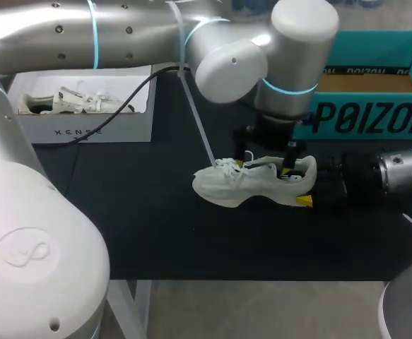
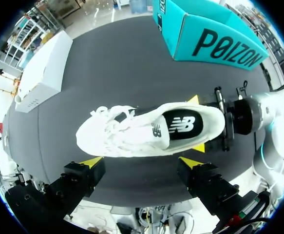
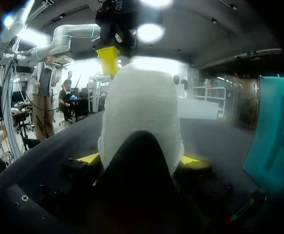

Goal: Take the shoe out of the shoebox, open the shoe tongue, remove and reinsert the insole, then place the shoe into the shoebox

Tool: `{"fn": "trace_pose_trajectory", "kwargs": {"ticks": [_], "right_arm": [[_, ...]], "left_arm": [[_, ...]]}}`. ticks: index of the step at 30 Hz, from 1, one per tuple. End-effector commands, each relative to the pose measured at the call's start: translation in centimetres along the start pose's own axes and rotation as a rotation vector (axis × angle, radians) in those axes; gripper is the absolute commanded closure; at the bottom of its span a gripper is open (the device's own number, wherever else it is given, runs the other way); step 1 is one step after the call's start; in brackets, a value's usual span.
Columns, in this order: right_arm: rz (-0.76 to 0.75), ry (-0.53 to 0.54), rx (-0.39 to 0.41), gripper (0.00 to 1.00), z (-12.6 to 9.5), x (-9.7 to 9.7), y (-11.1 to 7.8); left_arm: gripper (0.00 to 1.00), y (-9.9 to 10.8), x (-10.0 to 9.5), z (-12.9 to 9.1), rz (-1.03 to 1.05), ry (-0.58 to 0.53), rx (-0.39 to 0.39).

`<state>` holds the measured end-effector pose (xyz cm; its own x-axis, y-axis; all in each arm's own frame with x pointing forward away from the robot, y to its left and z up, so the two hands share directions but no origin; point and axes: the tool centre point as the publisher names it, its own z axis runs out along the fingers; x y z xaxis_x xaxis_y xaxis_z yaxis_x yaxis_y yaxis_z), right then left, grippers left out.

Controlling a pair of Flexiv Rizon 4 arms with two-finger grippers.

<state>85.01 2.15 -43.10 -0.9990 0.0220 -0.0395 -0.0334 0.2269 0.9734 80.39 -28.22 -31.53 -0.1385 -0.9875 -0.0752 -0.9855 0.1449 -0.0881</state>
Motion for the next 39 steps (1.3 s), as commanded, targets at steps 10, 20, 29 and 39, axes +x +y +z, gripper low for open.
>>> {"fn": "trace_pose_trajectory", "kwargs": {"ticks": [10, 20, 29, 39], "right_arm": [[0.000, 0.000, 0.001, 1.00, 0.3, 0.0, -0.4], [0.000, 0.000, 0.001, 1.00, 0.3, 0.0, -0.4], [0.000, 0.000, 0.001, 1.00, 0.3, 0.0, -0.4], [0.000, 0.000, 0.001, 1.00, 0.3, 0.0, -0.4]], "left_arm": [[0.00, -1.9, 0.6, 1.5, -0.016, -0.005, 0.023], [0.00, -3.1, 2.4, 2.8, -0.003, -0.028, 0.017], [0.00, -2.7, 2.5, 3.6, -0.053, -0.059, -0.002], [0.00, -2.4, 2.0, 3.7, -0.093, -0.121, -0.009]]}}
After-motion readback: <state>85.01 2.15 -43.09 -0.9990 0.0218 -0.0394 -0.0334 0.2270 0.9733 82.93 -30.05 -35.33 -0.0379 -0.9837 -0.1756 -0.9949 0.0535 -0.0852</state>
